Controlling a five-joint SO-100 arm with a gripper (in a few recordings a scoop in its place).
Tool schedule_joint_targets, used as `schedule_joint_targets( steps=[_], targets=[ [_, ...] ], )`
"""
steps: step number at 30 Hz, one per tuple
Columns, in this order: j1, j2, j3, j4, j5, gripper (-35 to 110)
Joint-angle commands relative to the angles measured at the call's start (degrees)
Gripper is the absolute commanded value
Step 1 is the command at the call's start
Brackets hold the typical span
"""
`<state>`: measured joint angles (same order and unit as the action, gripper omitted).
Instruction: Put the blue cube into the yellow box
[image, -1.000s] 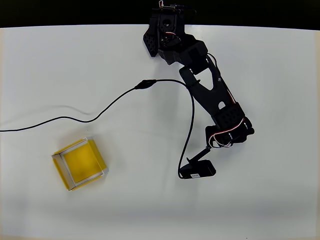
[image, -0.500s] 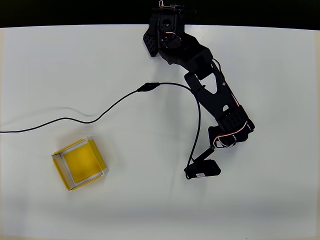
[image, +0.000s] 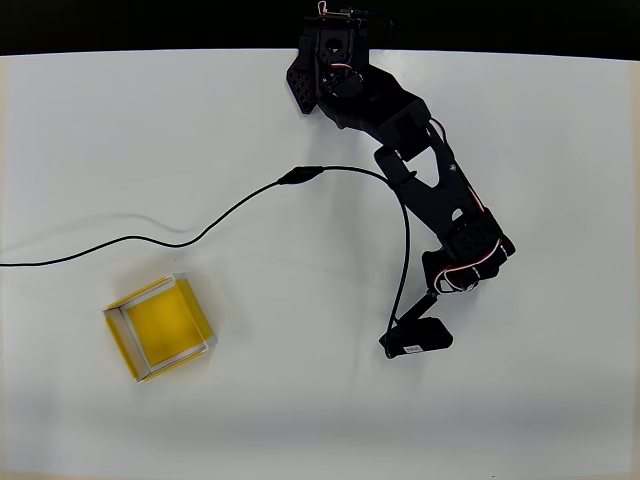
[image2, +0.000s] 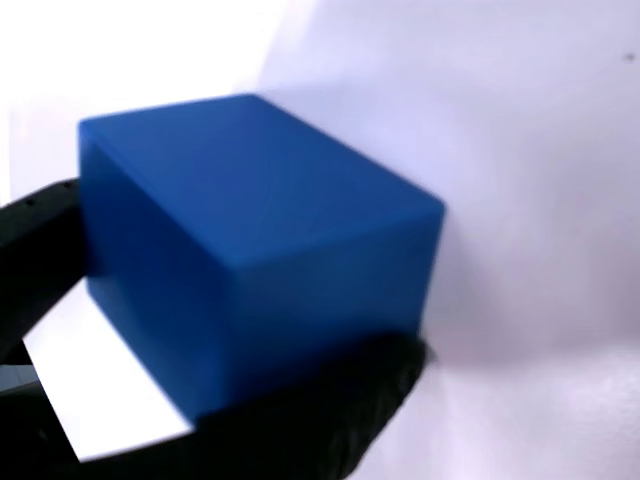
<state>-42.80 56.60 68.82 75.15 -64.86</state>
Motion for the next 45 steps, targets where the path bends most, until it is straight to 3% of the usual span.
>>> schedule_joint_targets(
  steps=[1, 15, 34, 45],
  targets=[
    [0.0, 3.3, -5.0, 0.0, -1.8, 34],
    [5.6, 10.1, -5.4, 1.2, -9.3, 30],
    [26.4, 32.5, 0.3, 1.5, -23.4, 28],
    [45.6, 47.4, 11.3, -7.9, -34.1, 28]
  ],
)
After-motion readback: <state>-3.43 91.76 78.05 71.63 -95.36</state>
